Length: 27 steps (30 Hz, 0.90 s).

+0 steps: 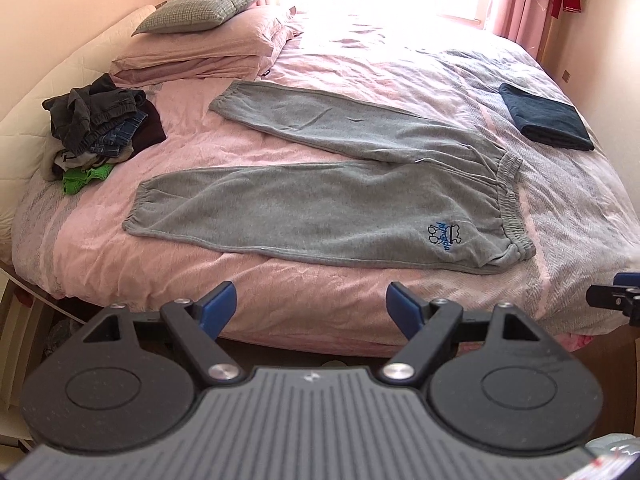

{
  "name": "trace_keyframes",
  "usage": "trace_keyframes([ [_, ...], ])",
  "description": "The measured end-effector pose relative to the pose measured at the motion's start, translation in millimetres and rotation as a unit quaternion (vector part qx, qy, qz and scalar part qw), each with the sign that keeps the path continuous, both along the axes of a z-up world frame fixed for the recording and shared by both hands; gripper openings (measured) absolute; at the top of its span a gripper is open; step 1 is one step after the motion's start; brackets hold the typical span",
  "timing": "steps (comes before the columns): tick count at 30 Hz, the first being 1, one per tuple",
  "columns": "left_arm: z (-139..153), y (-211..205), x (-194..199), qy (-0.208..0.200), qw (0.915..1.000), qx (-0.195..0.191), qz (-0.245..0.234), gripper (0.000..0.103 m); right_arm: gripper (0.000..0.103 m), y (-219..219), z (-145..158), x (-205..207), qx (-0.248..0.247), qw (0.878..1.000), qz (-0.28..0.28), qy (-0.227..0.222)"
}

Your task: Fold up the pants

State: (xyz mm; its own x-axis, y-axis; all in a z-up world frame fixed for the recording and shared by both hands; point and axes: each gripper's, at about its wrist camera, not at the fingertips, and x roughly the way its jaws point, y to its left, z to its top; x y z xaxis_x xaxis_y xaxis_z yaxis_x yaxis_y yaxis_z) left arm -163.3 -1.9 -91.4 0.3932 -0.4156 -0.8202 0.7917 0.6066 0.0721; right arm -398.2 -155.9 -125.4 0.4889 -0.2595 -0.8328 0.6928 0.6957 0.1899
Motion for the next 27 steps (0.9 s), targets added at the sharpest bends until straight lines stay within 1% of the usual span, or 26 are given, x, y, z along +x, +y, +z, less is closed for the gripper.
trace_keyframes([
  [13, 3.7, -1.0, -14.6, -0.010, 0.9999, -0.001, -0.008, 0.080, 0.060, 0.8, 3.3, -16.9, 0.001, 1.000, -0.007, -0.007],
  [27, 7.1, 3.3, -23.9, -0.016, 0.9999, 0.004, -0.004, 0.080, 0.060, 0.8, 5.2, -21.0, 0.004, 1.000, 0.002, -0.013],
])
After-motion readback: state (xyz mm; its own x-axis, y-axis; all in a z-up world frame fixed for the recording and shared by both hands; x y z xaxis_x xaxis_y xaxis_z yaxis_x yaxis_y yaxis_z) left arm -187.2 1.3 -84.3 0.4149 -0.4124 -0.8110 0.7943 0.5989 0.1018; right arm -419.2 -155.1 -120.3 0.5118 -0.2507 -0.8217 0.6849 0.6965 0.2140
